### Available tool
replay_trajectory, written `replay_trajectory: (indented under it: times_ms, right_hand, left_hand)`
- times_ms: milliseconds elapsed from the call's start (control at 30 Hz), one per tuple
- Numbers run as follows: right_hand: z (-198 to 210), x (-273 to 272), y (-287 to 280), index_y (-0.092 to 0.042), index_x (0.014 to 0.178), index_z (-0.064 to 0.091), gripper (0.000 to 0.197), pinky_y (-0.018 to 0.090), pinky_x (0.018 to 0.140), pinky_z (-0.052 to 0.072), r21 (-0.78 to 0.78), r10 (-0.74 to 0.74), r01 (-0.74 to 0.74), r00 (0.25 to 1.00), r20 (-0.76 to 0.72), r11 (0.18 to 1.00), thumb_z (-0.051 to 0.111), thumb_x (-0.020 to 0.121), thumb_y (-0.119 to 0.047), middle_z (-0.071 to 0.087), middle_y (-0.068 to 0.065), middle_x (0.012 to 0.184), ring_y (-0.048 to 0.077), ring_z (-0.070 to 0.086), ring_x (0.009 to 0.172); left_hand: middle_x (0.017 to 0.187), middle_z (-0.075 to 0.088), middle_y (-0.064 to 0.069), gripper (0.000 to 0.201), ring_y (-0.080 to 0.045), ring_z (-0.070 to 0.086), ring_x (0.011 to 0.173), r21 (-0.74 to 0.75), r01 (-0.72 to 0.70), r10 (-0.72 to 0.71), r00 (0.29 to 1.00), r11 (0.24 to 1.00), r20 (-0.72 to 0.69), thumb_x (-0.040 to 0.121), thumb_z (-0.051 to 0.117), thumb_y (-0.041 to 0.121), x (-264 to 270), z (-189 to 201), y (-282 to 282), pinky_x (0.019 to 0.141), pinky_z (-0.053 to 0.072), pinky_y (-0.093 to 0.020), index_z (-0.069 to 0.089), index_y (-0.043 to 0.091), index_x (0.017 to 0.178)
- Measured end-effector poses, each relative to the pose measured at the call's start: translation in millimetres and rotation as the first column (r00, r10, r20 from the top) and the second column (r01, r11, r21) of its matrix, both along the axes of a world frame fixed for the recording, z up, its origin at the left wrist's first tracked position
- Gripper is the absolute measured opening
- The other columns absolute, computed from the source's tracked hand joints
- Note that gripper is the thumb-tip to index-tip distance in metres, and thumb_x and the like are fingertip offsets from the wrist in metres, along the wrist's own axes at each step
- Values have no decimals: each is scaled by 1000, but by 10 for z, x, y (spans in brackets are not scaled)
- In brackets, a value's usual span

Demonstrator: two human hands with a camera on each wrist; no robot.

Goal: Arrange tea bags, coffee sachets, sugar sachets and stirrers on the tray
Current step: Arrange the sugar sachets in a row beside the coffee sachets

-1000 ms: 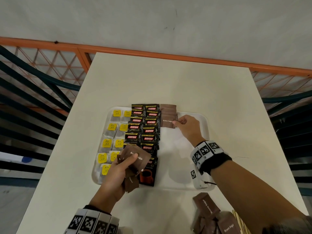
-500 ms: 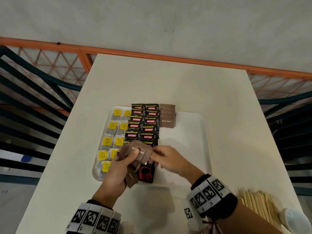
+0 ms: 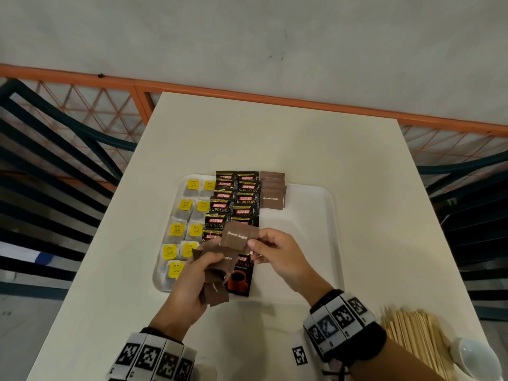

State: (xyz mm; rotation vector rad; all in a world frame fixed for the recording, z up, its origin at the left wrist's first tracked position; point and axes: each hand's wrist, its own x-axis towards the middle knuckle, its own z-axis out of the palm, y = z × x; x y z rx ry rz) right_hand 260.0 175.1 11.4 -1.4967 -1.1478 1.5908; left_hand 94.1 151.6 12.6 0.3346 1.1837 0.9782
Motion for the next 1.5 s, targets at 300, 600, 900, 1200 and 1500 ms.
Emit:
replay_trajectory:
  times_ms: [300,600,900,1200,1500]
  right_hand:
    - [-275,567,492,-14,90,58,2,22,64,42,127,-194,152,870,453,980,56,89,-15,57,-5,80,17,53,70]
    - [-346,539,804,-7,98,67,18,24,76,37,98,-146,109,799,584,989,59,87,-18,61,1,86,15,53,85]
    - [-416,444,845,-11,85,55,8,22,74,37,128,-252,219,788,562,967,62,85,-16,57,1,79,15,51,84]
    - [-452,438,853,-10,84,53,9,15,57,36,129,-275,245,778,565,961,60,86,-16,58,4,85,17,52,82]
    - [-166,248,608,-7,104,54,24,21,69,36,173,-148,51,778,611,984,53,92,-28,55,2,92,16,51,83]
  left_hand:
    - [79,69,-4,28,-15,62,64,42,36,-35,999,998,-15,87,51,0,-41,34,-8,53,48,-23,64,21,101]
    - [74,69,-9,33,-14,66,54,-44,45,-43,998,998,44,82,60,3,-33,4,14,45,50,-21,58,4,115]
    - [63,68,-8,27,-16,62,48,-91,36,-27,995,995,98,84,57,3,-61,-60,23,45,51,-22,58,8,111]
    - [64,69,-8,26,-16,64,50,-95,1,8,996,995,93,85,57,2,-80,-73,33,46,52,-23,58,9,110]
    - [61,67,-7,11,-15,62,48,-73,-19,26,995,997,98,87,55,4,-79,-9,35,45,51,-22,60,9,96]
